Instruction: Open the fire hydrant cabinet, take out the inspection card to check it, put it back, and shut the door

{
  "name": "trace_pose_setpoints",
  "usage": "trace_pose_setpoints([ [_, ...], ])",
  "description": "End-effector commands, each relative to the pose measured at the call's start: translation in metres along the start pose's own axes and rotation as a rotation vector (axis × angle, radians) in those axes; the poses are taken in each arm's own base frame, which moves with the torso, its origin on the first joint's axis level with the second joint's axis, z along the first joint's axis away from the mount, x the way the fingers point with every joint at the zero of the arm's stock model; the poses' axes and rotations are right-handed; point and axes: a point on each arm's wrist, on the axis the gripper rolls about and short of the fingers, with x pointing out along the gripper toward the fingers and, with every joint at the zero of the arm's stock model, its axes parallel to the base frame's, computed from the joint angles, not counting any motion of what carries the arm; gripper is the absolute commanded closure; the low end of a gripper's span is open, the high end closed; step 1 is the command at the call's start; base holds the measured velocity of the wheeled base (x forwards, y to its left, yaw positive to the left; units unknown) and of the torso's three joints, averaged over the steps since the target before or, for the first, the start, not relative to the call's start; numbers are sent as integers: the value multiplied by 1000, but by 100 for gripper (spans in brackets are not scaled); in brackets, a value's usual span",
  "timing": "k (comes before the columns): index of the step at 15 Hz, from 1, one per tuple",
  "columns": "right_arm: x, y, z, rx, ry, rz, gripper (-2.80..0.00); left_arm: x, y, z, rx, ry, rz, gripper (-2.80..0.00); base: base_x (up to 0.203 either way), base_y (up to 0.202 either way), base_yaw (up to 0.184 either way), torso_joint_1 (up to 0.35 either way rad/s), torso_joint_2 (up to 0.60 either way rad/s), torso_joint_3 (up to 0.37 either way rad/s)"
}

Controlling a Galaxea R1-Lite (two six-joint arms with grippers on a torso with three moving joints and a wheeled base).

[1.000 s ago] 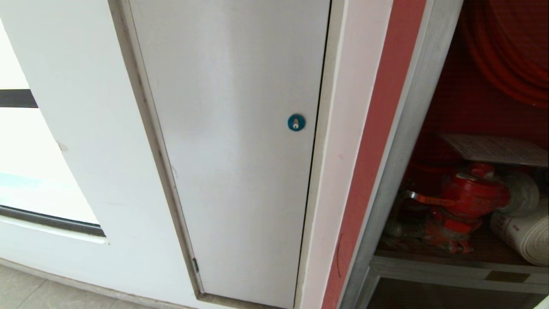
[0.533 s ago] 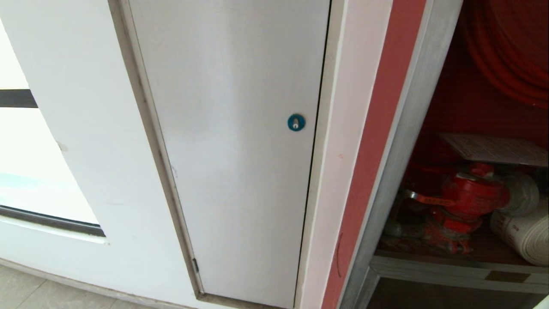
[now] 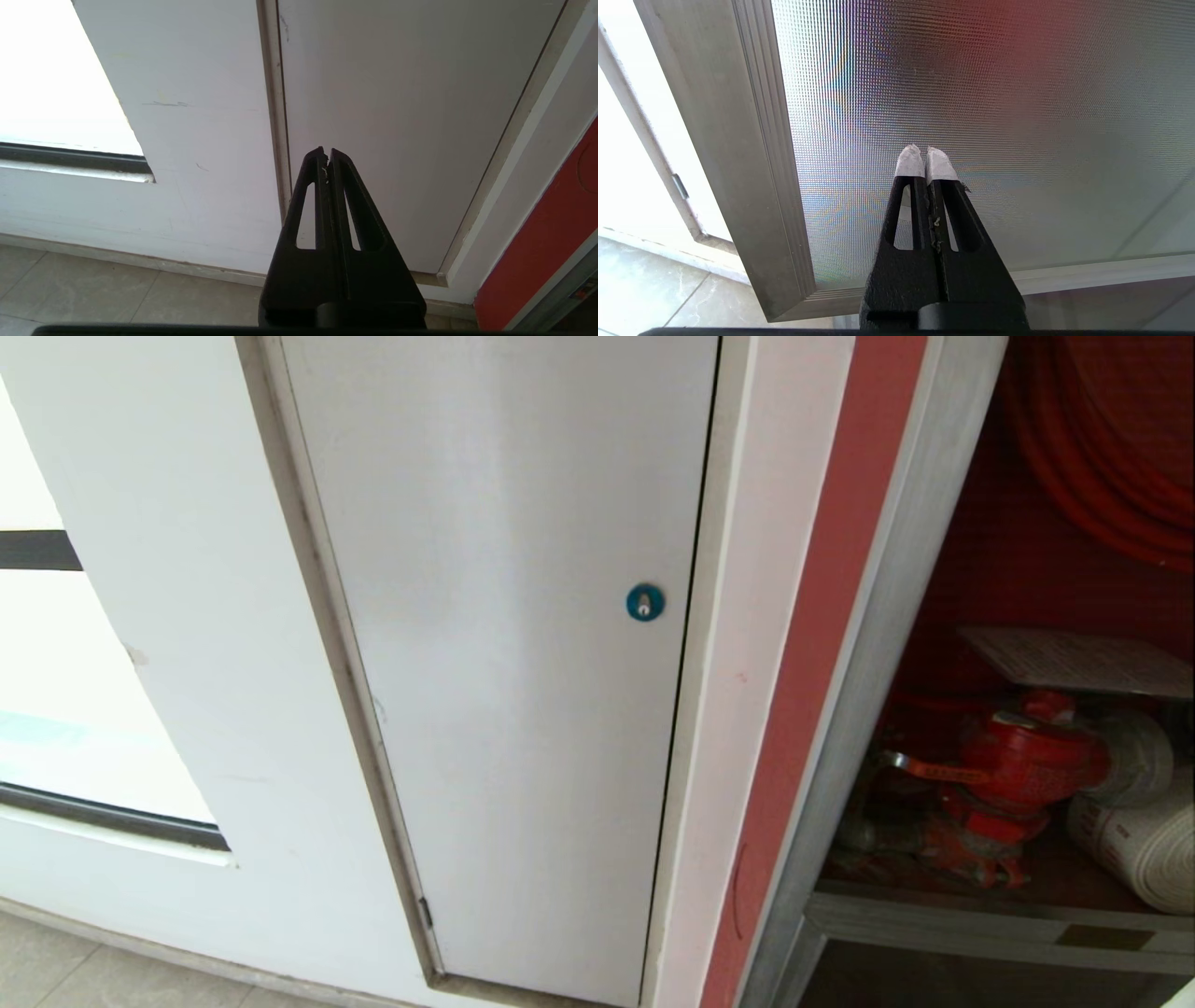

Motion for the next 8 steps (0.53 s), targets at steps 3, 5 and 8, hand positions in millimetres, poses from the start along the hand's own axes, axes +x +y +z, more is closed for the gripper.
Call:
trace_pose_setpoints([
  [3,0,0,0,-1,0,1,0,1,0,-2,0,8,0,0,0,0,0,0,0,0],
  [5,0,0,0,-1,0,1,0,1,0,-2,0,8,0,0,0,0,0,0,0,0],
  [8,0,0,0,-1,0,1,0,1,0,-2,0,8,0,0,0,0,0,0,0,0],
])
